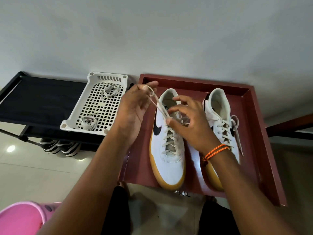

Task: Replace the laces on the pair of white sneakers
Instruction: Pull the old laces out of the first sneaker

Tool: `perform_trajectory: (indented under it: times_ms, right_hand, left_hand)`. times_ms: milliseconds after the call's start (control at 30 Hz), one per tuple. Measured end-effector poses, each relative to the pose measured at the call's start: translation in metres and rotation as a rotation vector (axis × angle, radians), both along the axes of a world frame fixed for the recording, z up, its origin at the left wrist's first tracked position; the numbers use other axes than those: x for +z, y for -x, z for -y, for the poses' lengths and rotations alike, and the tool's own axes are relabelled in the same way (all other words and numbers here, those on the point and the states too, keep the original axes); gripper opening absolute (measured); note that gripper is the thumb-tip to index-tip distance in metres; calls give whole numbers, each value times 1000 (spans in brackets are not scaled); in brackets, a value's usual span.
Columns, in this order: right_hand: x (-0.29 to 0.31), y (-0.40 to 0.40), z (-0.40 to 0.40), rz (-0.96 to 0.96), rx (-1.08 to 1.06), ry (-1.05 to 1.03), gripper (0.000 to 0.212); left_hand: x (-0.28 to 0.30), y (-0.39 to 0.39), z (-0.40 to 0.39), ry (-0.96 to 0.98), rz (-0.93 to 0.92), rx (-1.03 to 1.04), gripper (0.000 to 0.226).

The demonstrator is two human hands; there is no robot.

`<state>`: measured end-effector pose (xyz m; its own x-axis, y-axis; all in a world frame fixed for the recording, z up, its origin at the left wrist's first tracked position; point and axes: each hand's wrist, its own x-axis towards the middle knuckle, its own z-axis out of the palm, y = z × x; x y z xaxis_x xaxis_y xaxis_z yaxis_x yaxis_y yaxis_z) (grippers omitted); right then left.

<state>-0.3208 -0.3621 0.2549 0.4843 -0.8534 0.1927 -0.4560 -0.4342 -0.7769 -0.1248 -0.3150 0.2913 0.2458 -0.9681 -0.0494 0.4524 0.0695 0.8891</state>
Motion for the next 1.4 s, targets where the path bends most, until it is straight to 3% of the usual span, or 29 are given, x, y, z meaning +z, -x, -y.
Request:
perform_trajectory:
  times_ms: [100,200,267,333,400,467,533,600,700,767,933,1200,1267,1400]
  right_hand:
    - [-1,-7,-4,-23,9,16,14]
    - [1,-6,-2,72,-12,11,6]
    - [4,-3,-2,143,-9,-25,10]
    - [10,-3,-3,201,26,-81,17]
    - [11,-5,-3,203,77,-97,22]
    - [9,-7,-4,198,43,-57,22]
    - [7,-5,-1,186,-29,-35,19]
    - [8,5,3,78,-21,-94,18]
    - [6,20,7,-262,55,-130,49]
    - [3,23,6,-393,67,-124,62]
    - [-3,21,7,-277,107,-132,72]
    - [0,18,7,-177,69,-196,55]
    - [0,19,6,-181,68,-199,52]
    - [1,19,6,-190,63,-213,53]
  left_hand:
    - [2,-11,-3,30,-338,-31,20]
    - [3,-16,-3,-36,-309,72,22]
    - [-2,-16,-1,-154,-13,152,19]
    - [-12,-17,1,-287,463,170,4]
    - [-23,-13,1,-372,901,76,11]
    - [-29,-6,-1,-410,1173,-39,18]
    - [-31,0,-3,-408,1284,-66,35]
    - [-30,3,-3,-323,1283,-6,40]
    - [-28,9,-4,-161,1230,38,24]
    - [-25,20,-5,-160,1261,-28,17]
    - [-26,44,-8,-251,1380,-101,20]
    - [-34,40,-4,-246,1167,-92,16]
    - [-32,38,-4,-255,1040,-114,19]
    - [-14,34,-4,-390,586,-134,25]
